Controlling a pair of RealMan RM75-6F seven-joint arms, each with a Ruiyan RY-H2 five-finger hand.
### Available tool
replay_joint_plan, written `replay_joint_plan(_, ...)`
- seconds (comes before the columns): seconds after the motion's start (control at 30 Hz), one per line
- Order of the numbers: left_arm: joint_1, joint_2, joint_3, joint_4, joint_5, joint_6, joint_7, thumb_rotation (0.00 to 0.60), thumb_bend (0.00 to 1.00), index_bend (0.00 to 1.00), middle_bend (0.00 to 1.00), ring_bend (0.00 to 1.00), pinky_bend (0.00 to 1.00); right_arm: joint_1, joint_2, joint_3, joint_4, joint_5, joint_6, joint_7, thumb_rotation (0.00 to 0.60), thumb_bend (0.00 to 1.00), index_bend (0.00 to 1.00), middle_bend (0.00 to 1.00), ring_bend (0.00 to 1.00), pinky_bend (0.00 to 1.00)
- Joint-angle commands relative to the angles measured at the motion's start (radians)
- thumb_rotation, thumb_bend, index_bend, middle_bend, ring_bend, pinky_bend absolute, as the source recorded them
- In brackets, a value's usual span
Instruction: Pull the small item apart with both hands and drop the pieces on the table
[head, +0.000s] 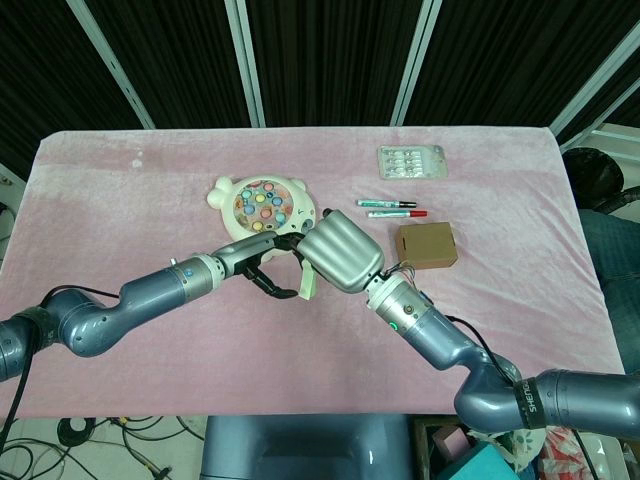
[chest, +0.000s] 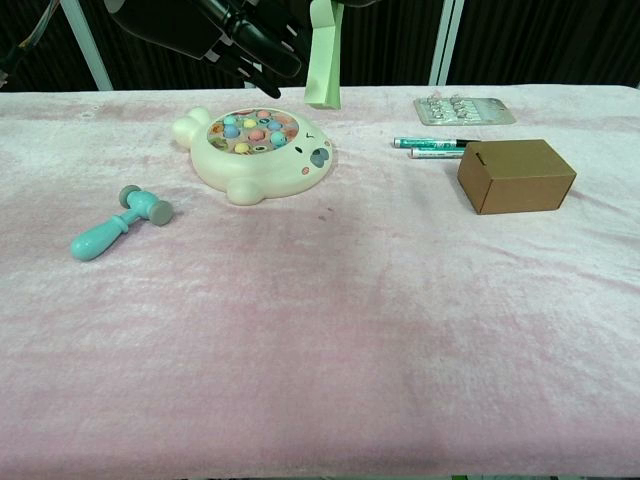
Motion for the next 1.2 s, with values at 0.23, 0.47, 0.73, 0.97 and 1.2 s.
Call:
replay_joint_plan(0.23,-0.003,-0.001,0.000,-0.002,-0.007,0.005,0.004,0.600,0.26,0.42,0.04,0.00,0.00,0.003,-0.003,-0.003,0.003,0.001,-0.004,0.001,0.600,0.51,0.69,0.74,0.79,0.58)
replay_joint_plan(0.47,-0.011,-0.007,0.006,0.004,-0.014,0.007,0.006,0.600,0.29,0.43,0.05,0.00,0.00,0.003,-0.002,-0.002,0.002,0.000,0.000,0.003,0.600,0.51,0.69,0.74,0.79,0.58)
replay_joint_plan(0.73,-0.026,-0.018,0.018,0.013,-0.026,0.017,0.010,0.600,0.29,0.44,0.05,0.00,0.00,0.004,0.004,-0.004,-0.001,-0.002,-0.008,0.008,0.600,0.51,0.69,0.74,0.79,0.58)
replay_joint_plan(0.97,-0.040,-0.032,0.028,0.019,-0.035,0.022,0.012,0.600,0.29,0.45,0.05,0.00,0.00,0.006,0.006,-0.003,-0.003,-0.004,-0.009,0.009,0.600,0.51,0.70,0.74,0.79,0.58)
replay_joint_plan(1.2,-0.048,-0.040,0.032,0.019,-0.040,0.025,0.014,0.600,0.33,0.47,0.06,0.00,0.00,0.007,0.005,-0.006,-0.001,-0.003,-0.009,0.009,0.600,0.51,0.70,0.74,0.79,0.58)
